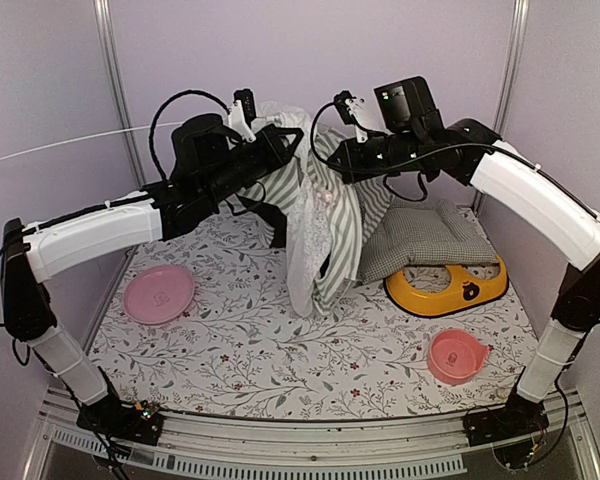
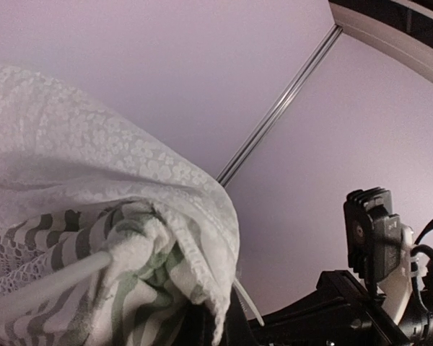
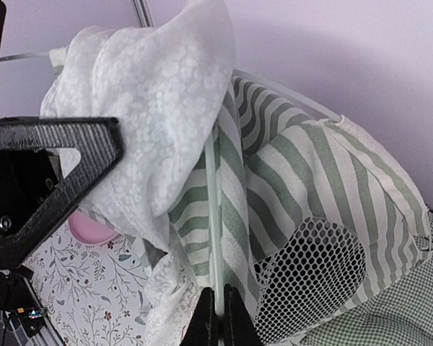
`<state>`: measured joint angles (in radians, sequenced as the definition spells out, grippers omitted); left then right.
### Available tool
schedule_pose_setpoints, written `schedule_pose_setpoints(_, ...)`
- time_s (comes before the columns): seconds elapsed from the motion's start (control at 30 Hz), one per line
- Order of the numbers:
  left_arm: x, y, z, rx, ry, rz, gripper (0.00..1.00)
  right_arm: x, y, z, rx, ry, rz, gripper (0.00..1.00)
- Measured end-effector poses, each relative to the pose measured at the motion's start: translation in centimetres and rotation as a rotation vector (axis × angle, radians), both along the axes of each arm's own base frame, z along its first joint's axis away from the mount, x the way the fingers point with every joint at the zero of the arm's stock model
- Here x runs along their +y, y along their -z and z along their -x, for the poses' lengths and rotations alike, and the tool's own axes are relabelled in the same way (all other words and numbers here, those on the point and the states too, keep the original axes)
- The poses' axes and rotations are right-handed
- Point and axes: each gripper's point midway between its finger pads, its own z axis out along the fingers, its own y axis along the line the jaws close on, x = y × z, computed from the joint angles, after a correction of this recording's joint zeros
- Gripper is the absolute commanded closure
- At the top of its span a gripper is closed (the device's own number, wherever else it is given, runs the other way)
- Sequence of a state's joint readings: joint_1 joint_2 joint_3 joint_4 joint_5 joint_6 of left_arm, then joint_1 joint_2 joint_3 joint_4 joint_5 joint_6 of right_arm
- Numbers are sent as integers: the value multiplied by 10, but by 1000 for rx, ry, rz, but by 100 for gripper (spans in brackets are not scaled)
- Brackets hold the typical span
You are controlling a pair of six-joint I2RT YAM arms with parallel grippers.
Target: Set up the pet tent
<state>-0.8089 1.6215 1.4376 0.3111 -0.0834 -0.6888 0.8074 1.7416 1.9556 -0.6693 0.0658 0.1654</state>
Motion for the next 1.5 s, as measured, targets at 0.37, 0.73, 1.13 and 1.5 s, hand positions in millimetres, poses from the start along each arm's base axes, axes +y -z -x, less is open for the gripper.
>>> schedule_pose_setpoints(0.37, -21, -9, 10, 11, -26, -17, 100, 11, -27, -12, -60, -76, -20, 32)
schedule_pose_setpoints(0.73, -13, 4, -14, 46, -169, -73, 100, -36, -24, 44, -62, -85, -120, 15)
schedule_pose_setpoints(1.13, -6, -3, -18, 36, -221, -74, 100, -59, 46, 67, 28, 42, -227, 23)
schedule_pose_setpoints(1.5, -2, -15, -19, 5, -243, -85, 100, -45, 86, 55, 117, 79, -179, 99)
